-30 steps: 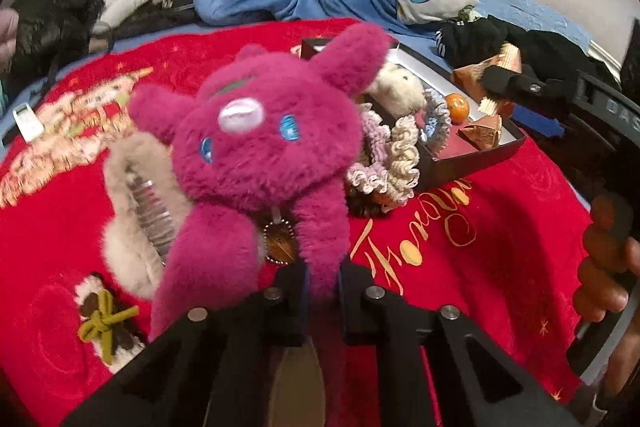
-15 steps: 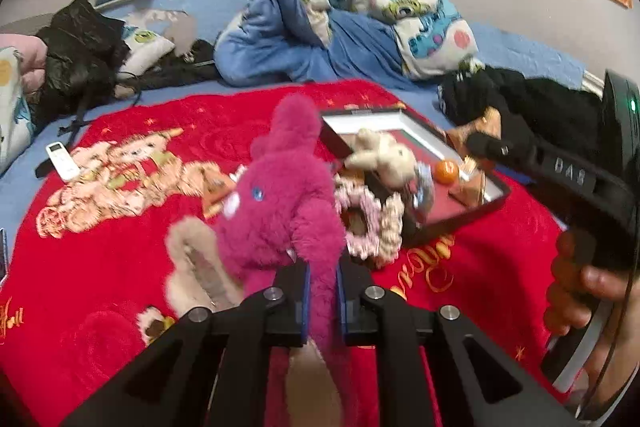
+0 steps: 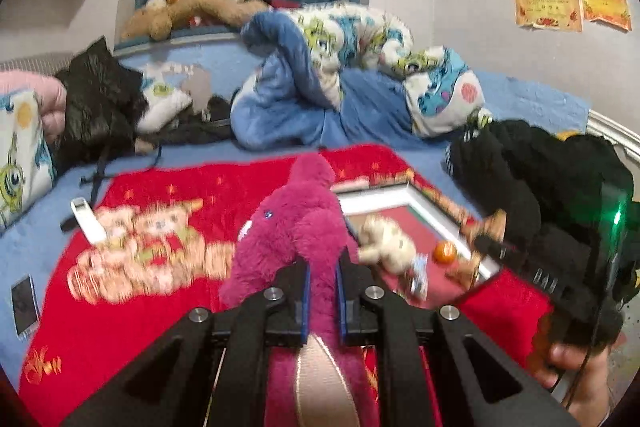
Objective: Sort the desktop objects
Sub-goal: 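Lift the magenta plush with the left gripper while the right gripper lifts the packet, then carry the magenta plush with the left gripper while the right gripper carries the packet over the box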
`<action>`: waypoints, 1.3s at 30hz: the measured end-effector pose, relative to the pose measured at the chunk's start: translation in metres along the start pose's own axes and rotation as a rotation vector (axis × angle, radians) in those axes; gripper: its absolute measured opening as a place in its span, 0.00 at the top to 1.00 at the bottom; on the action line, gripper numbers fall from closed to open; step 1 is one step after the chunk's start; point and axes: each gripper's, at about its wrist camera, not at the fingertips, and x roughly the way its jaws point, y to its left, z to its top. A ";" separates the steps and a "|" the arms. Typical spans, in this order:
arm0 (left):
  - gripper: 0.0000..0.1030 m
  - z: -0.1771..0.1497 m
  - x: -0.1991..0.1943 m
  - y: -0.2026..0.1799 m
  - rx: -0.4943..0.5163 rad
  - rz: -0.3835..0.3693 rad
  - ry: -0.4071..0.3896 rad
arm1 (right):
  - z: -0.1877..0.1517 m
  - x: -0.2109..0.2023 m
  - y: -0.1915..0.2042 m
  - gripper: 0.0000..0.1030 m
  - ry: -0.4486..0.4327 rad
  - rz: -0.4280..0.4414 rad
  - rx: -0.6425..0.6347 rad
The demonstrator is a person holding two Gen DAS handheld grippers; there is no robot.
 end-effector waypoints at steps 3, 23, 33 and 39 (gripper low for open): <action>0.90 0.023 -0.006 -0.009 0.007 -0.012 -0.031 | 0.003 -0.002 -0.008 0.61 -0.006 -0.001 0.022; 0.90 0.054 0.025 -0.145 0.109 -0.199 -0.032 | 0.023 -0.021 -0.083 0.61 -0.009 -0.064 0.073; 0.90 0.004 0.117 -0.143 0.065 -0.174 0.121 | 0.017 0.036 -0.101 0.61 0.139 -0.105 0.001; 0.90 -0.021 0.174 -0.139 0.011 -0.177 0.188 | 0.009 0.055 -0.111 0.61 0.199 -0.143 -0.009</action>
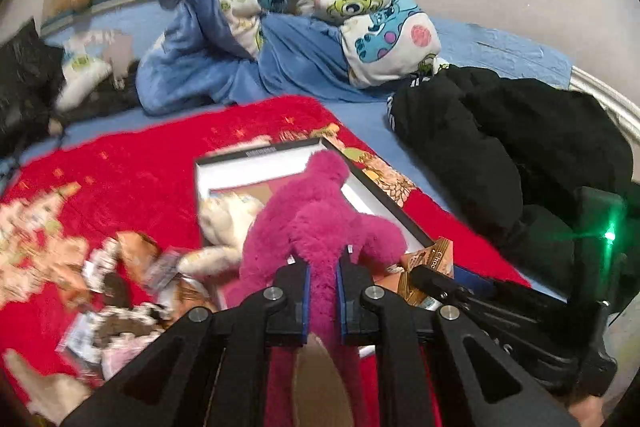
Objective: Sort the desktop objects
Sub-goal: 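Carry the magenta plush with the left gripper while the right gripper carries the packet over the box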
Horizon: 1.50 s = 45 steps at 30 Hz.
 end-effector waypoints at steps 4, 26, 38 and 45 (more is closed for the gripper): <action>0.90 0.004 0.025 0.002 -0.009 0.028 0.006 | 0.001 0.004 0.001 0.61 0.005 -0.004 -0.029; 0.90 0.006 0.068 0.001 0.009 0.098 0.008 | 0.017 0.033 0.024 0.61 -0.004 -0.077 -0.154; 0.89 -0.011 0.078 0.013 -0.020 0.130 0.030 | 0.004 0.044 0.032 0.60 -0.003 -0.158 -0.233; 0.89 -0.016 0.080 0.011 -0.005 0.150 0.026 | 0.001 0.044 0.033 0.58 -0.012 -0.167 -0.246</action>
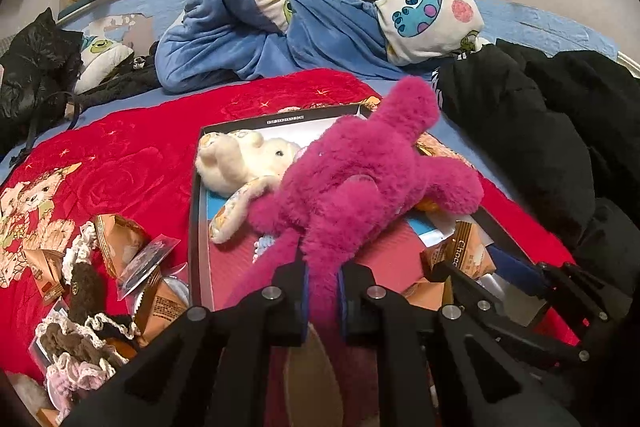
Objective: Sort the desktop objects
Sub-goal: 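Carry the magenta plush with the left gripper while the right gripper carries the packet over the box, then open the left gripper to drop the plush while the right gripper releases the packet into the box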
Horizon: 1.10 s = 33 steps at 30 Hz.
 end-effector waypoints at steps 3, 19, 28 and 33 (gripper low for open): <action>0.89 0.000 0.000 0.002 -0.007 -0.005 -0.002 | 0.000 0.000 0.001 0.58 -0.004 -0.007 -0.006; 0.66 0.002 -0.019 0.013 -0.057 -0.027 -0.081 | 0.002 -0.013 -0.013 0.47 -0.064 0.077 0.072; 0.00 0.014 -0.039 0.059 -0.204 -0.039 -0.146 | 0.009 -0.025 -0.017 0.00 -0.118 0.180 0.139; 0.00 0.014 -0.043 0.059 -0.192 -0.017 -0.173 | 0.009 -0.030 -0.004 0.00 -0.125 0.130 0.066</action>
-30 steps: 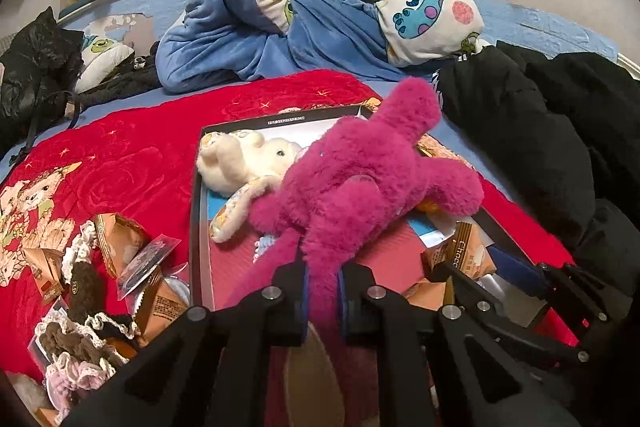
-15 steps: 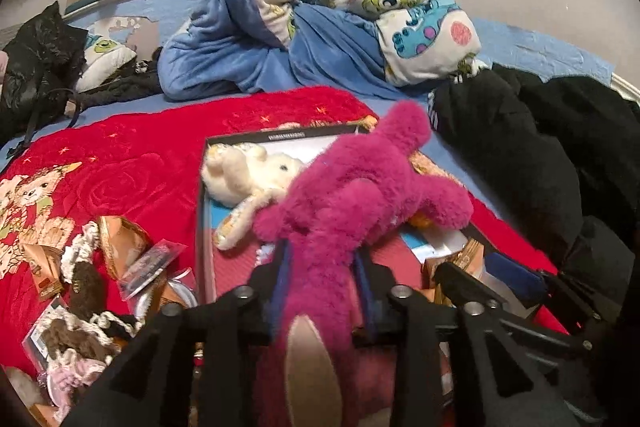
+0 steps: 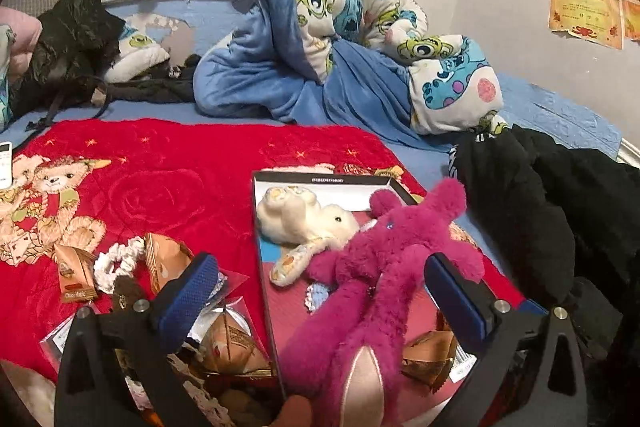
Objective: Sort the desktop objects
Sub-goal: 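Withdraw both grippers from the box back toward the pile of items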
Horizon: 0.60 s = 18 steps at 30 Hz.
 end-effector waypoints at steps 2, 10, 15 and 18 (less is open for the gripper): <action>0.00 -0.001 0.001 0.000 -0.006 -0.009 0.005 | -0.001 -0.001 0.002 0.00 -0.001 -0.017 -0.008; 0.00 -0.006 -0.001 -0.007 0.019 -0.036 0.022 | 0.001 -0.008 -0.008 0.00 -0.011 -0.057 0.046; 0.00 -0.006 -0.017 -0.007 0.020 -0.053 0.010 | 0.002 -0.013 -0.001 0.00 -0.011 -0.081 0.031; 0.00 -0.003 -0.030 -0.001 0.016 -0.039 -0.005 | 0.003 -0.018 0.007 0.00 -0.019 -0.049 0.042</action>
